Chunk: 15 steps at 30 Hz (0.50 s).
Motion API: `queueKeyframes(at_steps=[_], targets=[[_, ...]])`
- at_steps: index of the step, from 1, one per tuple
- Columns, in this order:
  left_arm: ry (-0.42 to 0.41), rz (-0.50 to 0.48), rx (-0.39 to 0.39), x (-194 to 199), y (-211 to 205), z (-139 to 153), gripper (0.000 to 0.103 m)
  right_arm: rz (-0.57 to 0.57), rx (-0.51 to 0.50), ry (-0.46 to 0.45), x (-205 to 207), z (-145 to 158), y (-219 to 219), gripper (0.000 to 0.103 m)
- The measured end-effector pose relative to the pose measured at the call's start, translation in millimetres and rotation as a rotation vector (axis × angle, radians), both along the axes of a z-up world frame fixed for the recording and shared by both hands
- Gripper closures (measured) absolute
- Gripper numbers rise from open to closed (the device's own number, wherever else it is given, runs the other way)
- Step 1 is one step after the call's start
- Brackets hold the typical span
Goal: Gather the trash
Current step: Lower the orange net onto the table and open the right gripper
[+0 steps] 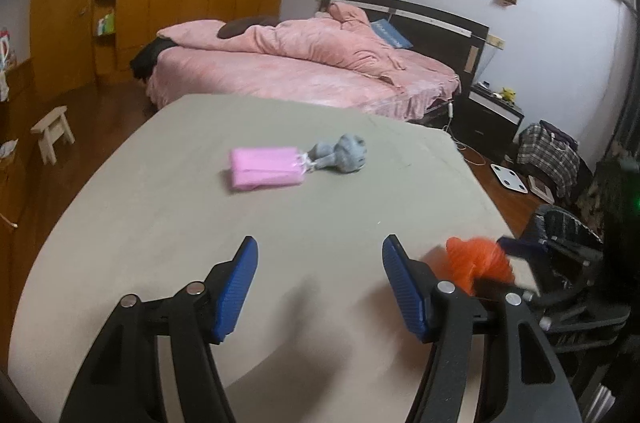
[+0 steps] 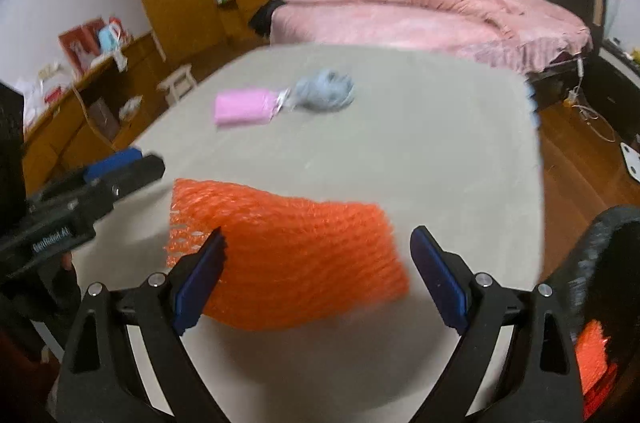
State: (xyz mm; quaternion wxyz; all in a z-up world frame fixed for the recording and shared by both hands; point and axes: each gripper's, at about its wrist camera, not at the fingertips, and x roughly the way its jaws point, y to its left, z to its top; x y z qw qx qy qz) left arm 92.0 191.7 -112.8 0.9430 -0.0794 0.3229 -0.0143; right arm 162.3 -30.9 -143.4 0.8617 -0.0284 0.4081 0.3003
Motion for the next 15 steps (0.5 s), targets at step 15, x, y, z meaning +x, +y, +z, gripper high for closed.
queueKeyframes(at_steps=[15], targets=[[-0.002, -0.166, -0.036, 11, -13, -3, 0.039, 0.068, -0.082, 0.064, -38, -29, -2, 0.013]])
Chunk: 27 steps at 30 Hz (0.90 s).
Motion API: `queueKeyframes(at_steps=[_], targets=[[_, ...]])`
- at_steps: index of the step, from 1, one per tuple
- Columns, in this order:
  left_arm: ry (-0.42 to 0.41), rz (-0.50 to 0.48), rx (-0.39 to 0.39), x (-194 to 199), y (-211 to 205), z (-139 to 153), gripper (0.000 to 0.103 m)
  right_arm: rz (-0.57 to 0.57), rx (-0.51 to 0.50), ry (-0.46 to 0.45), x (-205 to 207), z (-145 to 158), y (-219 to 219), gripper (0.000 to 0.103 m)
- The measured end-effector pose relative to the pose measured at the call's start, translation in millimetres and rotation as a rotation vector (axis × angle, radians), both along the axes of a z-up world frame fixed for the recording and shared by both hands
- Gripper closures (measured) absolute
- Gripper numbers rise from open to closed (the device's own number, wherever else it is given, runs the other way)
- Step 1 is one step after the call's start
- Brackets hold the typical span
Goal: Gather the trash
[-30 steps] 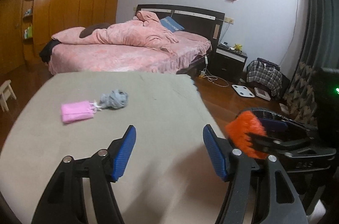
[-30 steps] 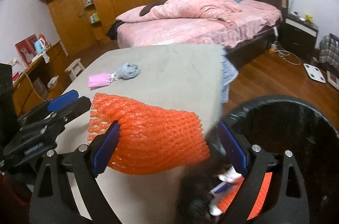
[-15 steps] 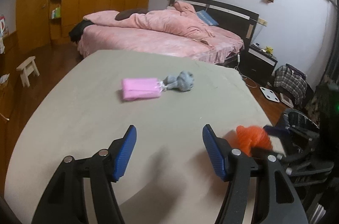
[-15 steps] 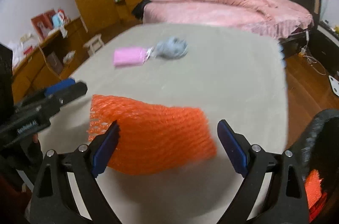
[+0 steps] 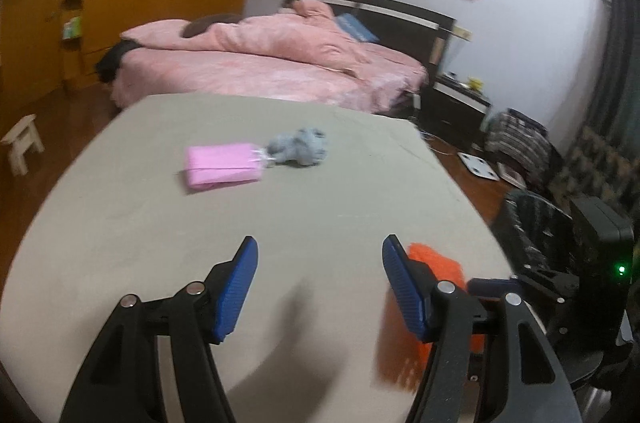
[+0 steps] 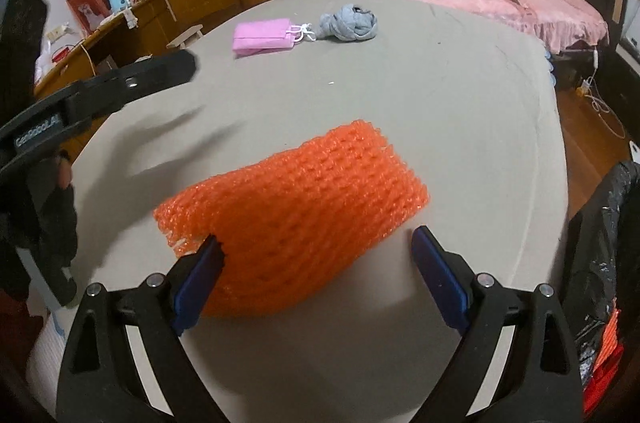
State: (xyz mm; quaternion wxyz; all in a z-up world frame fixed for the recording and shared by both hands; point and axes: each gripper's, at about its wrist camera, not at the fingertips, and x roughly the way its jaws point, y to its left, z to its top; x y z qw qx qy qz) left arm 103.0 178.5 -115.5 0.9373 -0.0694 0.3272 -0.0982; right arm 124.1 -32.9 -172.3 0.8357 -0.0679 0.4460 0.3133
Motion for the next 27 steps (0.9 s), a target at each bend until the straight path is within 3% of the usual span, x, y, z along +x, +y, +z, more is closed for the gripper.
queueKeyframes(at_steps=[3, 6, 10, 19, 24, 27], targets=[[0.039, -0.069, -0.001, 11, -13, -9, 0.04, -0.006, -0.007, -0.007, -1, -1, -2, 0.013], [0.055, -0.079, 0.018, 13, -17, -15, 0.042, -0.01, -0.022, -0.016, -1, 0, -3, 0.013], [0.061, -0.057, 0.021, 7, -13, -17, 0.042, -0.004, -0.046, -0.022, -4, 5, -5, 0.013], [0.01, 0.046, 0.052, -6, -1, 5, 0.042, -0.056, -0.049, -0.134, 3, 57, -16, 0.013], [-0.017, 0.069, 0.037, -11, 0, 22, 0.042, -0.052, 0.103, -0.149, 8, 100, -34, 0.013], [-0.035, 0.074, 0.039, -12, -1, 32, 0.042, -0.085, 0.139, -0.15, 17, 113, -43, 0.013]])
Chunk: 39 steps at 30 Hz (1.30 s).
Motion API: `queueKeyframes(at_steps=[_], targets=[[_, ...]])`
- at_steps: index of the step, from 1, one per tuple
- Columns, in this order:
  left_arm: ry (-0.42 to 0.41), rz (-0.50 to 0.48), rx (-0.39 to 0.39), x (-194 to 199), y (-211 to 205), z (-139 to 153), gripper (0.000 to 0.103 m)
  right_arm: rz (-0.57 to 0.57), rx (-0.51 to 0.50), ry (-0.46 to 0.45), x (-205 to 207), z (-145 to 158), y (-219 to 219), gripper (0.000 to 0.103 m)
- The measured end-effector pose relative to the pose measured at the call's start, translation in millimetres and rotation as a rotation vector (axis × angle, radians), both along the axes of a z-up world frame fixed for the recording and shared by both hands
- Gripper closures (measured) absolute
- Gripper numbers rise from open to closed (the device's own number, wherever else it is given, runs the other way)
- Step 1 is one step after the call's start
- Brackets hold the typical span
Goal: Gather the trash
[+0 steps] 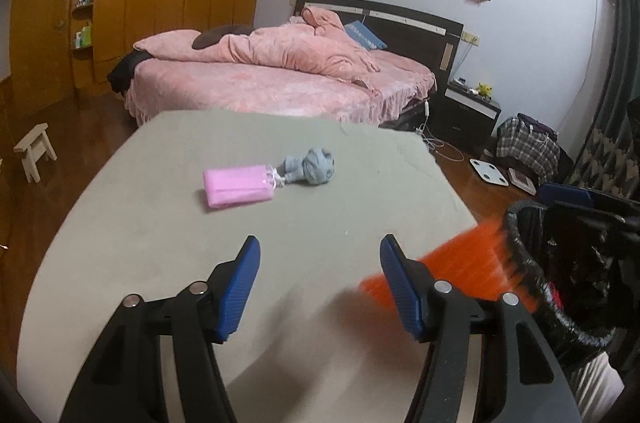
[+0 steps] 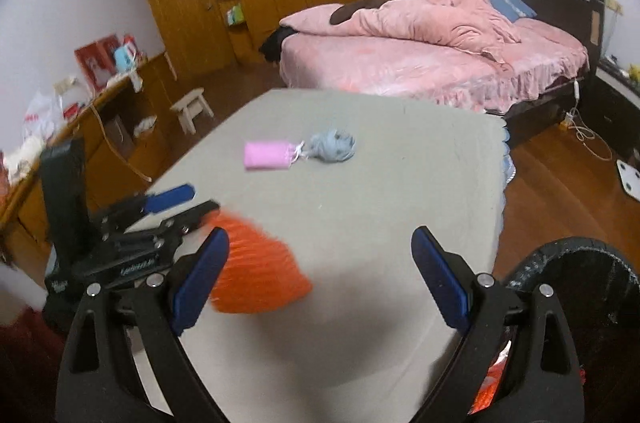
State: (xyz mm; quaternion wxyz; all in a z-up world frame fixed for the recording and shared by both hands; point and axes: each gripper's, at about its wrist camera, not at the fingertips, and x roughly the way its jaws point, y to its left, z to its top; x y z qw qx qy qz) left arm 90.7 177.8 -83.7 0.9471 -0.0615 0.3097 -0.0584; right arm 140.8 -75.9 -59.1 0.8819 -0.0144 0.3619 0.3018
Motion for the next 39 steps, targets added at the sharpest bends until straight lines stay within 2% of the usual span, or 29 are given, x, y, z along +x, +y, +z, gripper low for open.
queueKeyframes(at_steps=[5, 10, 21, 30, 39], targets=[[-0.03, 0.003, 0.005, -1, -2, 13, 0.042, -0.048, -0.025, -0.023, 5, 5, -5, 0.013], [-0.032, 0.015, 0.026, -3, -1, 15, 0.042, -0.037, -0.019, -0.019, 5, 0, -1, 0.013], [0.025, 0.084, 0.045, -25, 27, -14, 0.042, -0.053, -0.048, -0.022, 0, -47, 41, 0.013], [0.061, 0.129, 0.061, -33, 48, -34, 0.042, -0.092, -0.089, 0.042, 2, -85, 68, 0.013], [0.078, 0.143, 0.038, -36, 59, -45, 0.042, -0.05, -0.151, 0.113, -8, -112, 99, 0.027]])
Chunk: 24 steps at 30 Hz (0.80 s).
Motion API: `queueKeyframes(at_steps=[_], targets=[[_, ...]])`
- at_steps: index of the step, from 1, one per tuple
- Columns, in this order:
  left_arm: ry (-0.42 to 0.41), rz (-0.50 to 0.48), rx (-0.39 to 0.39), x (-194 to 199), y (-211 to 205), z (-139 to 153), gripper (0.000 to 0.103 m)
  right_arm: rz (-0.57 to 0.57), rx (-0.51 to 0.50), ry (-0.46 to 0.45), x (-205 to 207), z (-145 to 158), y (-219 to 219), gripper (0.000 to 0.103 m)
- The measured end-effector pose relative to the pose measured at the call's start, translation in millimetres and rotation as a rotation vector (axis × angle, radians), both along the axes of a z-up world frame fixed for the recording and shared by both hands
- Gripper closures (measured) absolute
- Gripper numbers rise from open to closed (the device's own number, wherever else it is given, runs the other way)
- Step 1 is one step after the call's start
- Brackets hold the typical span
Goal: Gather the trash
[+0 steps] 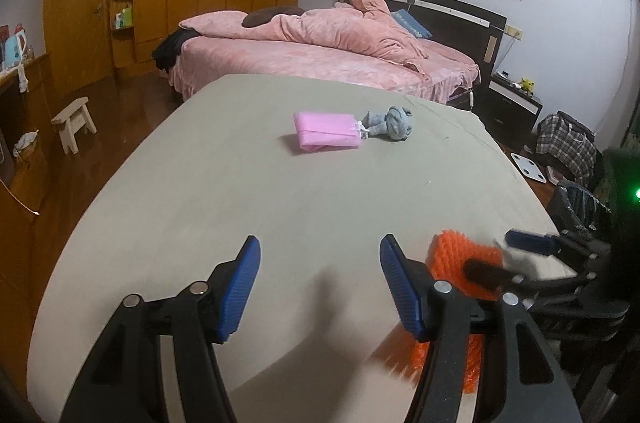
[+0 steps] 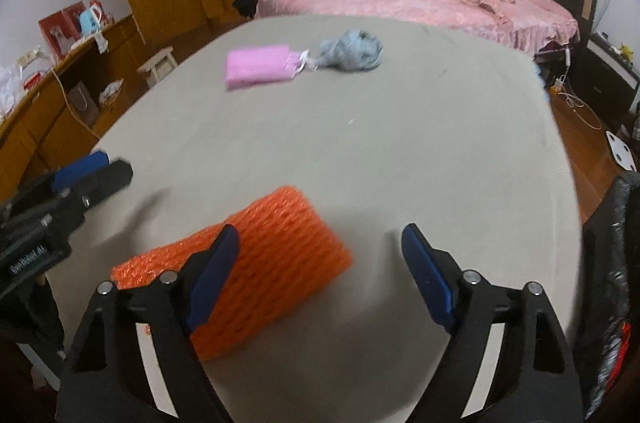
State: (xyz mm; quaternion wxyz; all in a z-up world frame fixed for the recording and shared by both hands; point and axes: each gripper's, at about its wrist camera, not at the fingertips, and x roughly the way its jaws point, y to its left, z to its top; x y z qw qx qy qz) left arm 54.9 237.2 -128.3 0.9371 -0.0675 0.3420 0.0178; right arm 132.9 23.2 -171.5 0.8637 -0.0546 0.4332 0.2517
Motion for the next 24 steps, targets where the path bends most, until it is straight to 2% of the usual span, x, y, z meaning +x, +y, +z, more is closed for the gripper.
queueKeyframes(at_steps=[2, 3, 5, 7, 10, 13, 16, 24], targets=[[0.003, 0.003, -0.005, 1, 1, -1, 0.042, 0.015, -0.018, 0.016, -1, -5, 5, 0.03], [0.004, 0.004, -0.007, 1, 1, -1, 0.042, 0.022, -0.018, 0.014, -1, -4, 5, 0.035], [0.004, 0.005, -0.005, 1, 0, -2, 0.042, 0.047, 0.002, 0.028, -3, -4, 7, 0.047], [0.004, 0.004, -0.004, 1, 0, -1, 0.042, 0.075, 0.015, 0.034, -6, -4, 10, 0.065], [0.004, 0.001, -0.003, 1, -1, -1, 0.042, 0.115, 0.036, 0.047, -9, -1, 11, 0.082], [0.001, -0.005, 0.001, 2, -5, 2, 0.042, 0.136, 0.035, 0.035, -11, 4, 10, 0.089], [-0.007, -0.013, 0.001, 5, -10, 7, 0.042, 0.131, 0.036, 0.006, -11, 14, 2, 0.089], [-0.053, -0.077, -0.001, 25, -49, 35, 0.042, -0.011, 0.082, -0.079, 6, 62, -68, 0.089]])
